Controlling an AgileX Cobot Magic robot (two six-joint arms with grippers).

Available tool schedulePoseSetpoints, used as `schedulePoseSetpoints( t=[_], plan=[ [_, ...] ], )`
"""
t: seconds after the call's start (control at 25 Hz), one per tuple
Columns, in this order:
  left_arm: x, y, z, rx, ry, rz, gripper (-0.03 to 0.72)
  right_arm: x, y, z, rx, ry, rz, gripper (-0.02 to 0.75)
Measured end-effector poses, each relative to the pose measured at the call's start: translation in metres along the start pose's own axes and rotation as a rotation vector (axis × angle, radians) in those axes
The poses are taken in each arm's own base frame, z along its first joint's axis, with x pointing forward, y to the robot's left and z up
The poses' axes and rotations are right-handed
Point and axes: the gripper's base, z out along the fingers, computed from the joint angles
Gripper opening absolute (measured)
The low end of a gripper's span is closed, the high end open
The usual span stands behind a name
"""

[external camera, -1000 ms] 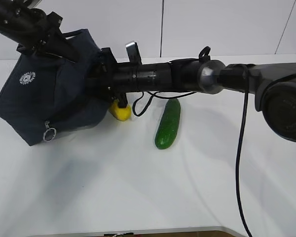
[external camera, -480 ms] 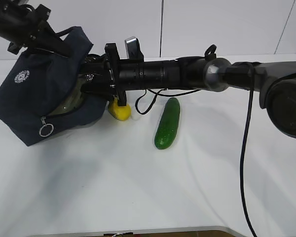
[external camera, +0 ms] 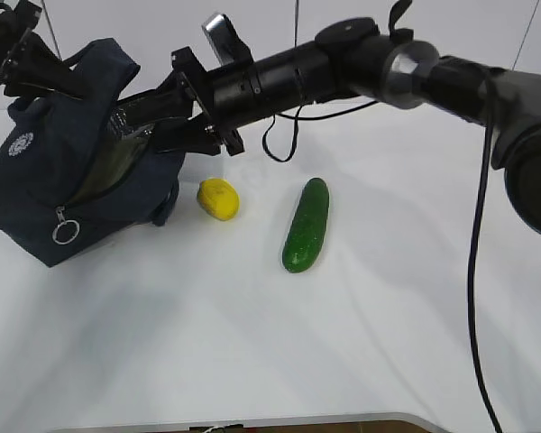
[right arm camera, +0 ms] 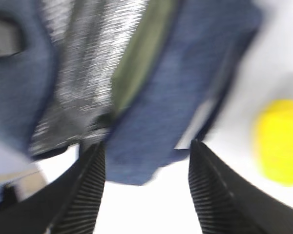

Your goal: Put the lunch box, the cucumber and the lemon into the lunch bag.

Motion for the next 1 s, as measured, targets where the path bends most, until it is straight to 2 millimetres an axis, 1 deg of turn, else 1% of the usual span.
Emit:
schedulePoseSetpoints(
  t=[0.12, 0.24, 0.36, 0.44, 0.64, 0.76, 0.84, 0.92, 1.0],
  plan=[
    [-0.001, 0.007, -0.007, -0.010, -0.014, -0.013, -0.013, -0.007, 0.015, -0.010, 0.118, 0.024, -0.046, 0.439],
    [-0.001, 0.010, -0.010, -0.019, -0.016, -0.017, -0.013, -0.013, 0.021, -0.022, 0.293, 0.034, -0.069, 0.439],
    [0.000, 0.013, -0.011, -0.036, -0.010, -0.013, -0.013, -0.019, 0.026, -0.033, 0.460, 0.011, -0.076, 0.439],
    [0.000, 0.014, -0.011, -0.046, -0.005, -0.009, -0.013, -0.022, 0.030, -0.040, 0.540, -0.012, -0.068, 0.439],
    [0.001, 0.014, -0.011, -0.052, -0.001, -0.008, -0.013, -0.024, 0.049, -0.061, 0.748, -0.069, -0.077, 0.439],
    [0.001, 0.014, -0.011, -0.054, 0.000, -0.007, -0.013, -0.018, 0.063, -0.067, 0.857, -0.067, -0.105, 0.439],
    [0.001, 0.014, -0.011, -0.054, 0.000, -0.007, -0.013, -0.011, 0.067, -0.068, 0.925, -0.050, -0.110, 0.439],
    [0.001, 0.014, -0.011, -0.054, 0.000, -0.007, -0.013, -0.001, 0.064, -0.067, 0.991, -0.013, -0.095, 0.439],
    [0.001, 0.014, -0.011, -0.054, 0.000, -0.007, -0.013, 0.009, 0.054, -0.067, 1.035, 0.021, -0.049, 0.439]
  ],
)
